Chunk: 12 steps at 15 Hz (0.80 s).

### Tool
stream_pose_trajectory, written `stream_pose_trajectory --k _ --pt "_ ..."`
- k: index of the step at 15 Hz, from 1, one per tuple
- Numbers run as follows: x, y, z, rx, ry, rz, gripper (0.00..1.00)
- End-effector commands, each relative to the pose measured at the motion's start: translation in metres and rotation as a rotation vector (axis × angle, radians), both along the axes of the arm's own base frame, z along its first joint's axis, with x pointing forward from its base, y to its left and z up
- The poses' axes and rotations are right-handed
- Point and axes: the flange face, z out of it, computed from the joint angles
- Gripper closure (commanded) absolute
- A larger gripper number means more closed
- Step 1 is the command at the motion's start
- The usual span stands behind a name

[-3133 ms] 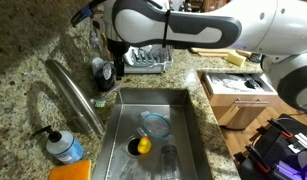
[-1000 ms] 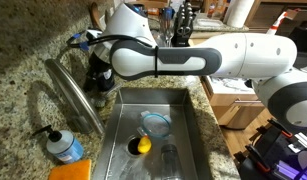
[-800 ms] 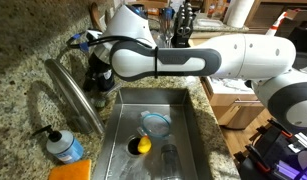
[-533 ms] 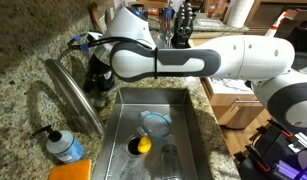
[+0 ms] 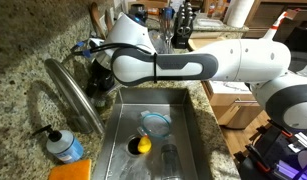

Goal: Open the tap

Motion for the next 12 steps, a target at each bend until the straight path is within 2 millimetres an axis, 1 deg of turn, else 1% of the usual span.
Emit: stream_pose_trajectory --k 1,4,8,9,12 --pt "0.004 -0.007 0.002 -0.129 -0.035 -0.101 0.0" --pt "0.002 -0.004 0.0 -0.174 -0.058 -0.161 0.0" --pt "-0.002 0.0 0.001 -0.207 -0.064 -0.192 0.0" --pt "-0.005 0.006 -0.006 -0.156 -0.067 -0.165 0.0" --pt "-0.006 0.007 -0.006 -0.166 -0.069 -0.173 0.0"
